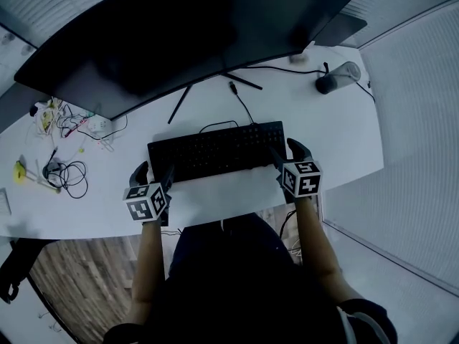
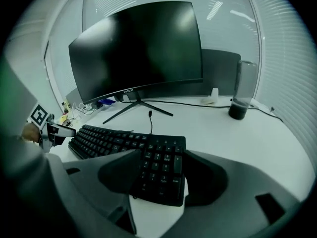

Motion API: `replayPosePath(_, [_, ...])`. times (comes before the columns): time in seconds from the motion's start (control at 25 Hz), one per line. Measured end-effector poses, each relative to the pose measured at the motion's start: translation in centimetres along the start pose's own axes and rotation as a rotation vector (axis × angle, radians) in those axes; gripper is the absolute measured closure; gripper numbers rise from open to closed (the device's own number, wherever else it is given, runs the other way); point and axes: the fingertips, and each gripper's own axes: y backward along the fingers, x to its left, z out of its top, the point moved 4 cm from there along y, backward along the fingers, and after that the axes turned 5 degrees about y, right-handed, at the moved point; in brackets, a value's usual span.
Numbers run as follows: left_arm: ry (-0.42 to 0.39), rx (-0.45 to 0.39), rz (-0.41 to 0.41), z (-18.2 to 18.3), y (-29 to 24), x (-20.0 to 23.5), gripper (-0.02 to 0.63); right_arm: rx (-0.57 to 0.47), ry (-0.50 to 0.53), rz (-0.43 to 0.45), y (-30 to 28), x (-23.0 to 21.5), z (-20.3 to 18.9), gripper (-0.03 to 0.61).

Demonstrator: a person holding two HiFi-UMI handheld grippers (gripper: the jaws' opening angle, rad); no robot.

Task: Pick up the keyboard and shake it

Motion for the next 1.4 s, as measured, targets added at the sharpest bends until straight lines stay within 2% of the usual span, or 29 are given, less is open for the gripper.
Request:
replayPosePath(0.2, [0.048,0.064,0.014,-0.6,-0.9,0.8,0.253,0.08,-0.029,0.049,-1.5,-0.6,-1.3,0.307])
replayPosePath(0.44, [0.025,0.123,0.03,-1.1,-1.9,0.8,0.24,0.128,-0.045,0.079,-2.6,-1.4,-1.9,0.299])
replayPosePath(0.64, [0.076,0.152,0.034,-1.6,-2.5,1.1,0.24,0.166,-0.106,0.121,-3.4,-1.9,-2.4,0.295])
replayPosePath(0.84, [0.077,0.163,0.045,-1.6,-2.7,1.1,0.241,0.212,-0.198,0.164,-3.9,-2.3,-3.1,0.291])
replayPosePath(0.92, [0.082,0.165,0.043,-1.6,-2.7,1.0,0.241,0.219,-0.202,0.175,-4.0,-2.3,-3.0,0.291])
replayPosePath(1.0, [0.083,0.165,0.041,-1.4,-2.8,0.7,0.267,0.227,-0.208,0.181,-4.0,-2.3,-2.9,0.293])
replayPosePath(1.2, [0.079,0.168,0.06,-0.8,-2.4,0.3,0.267,0.248,-0.236,0.173,-3.9,-2.4,-2.9,0.293])
replayPosePath(1.4, [0.025,0.115,0.084,0.9,-0.5,-0.7,0.267,0.238,-0.283,0.211,-3.6,-2.3,-3.0,0.293])
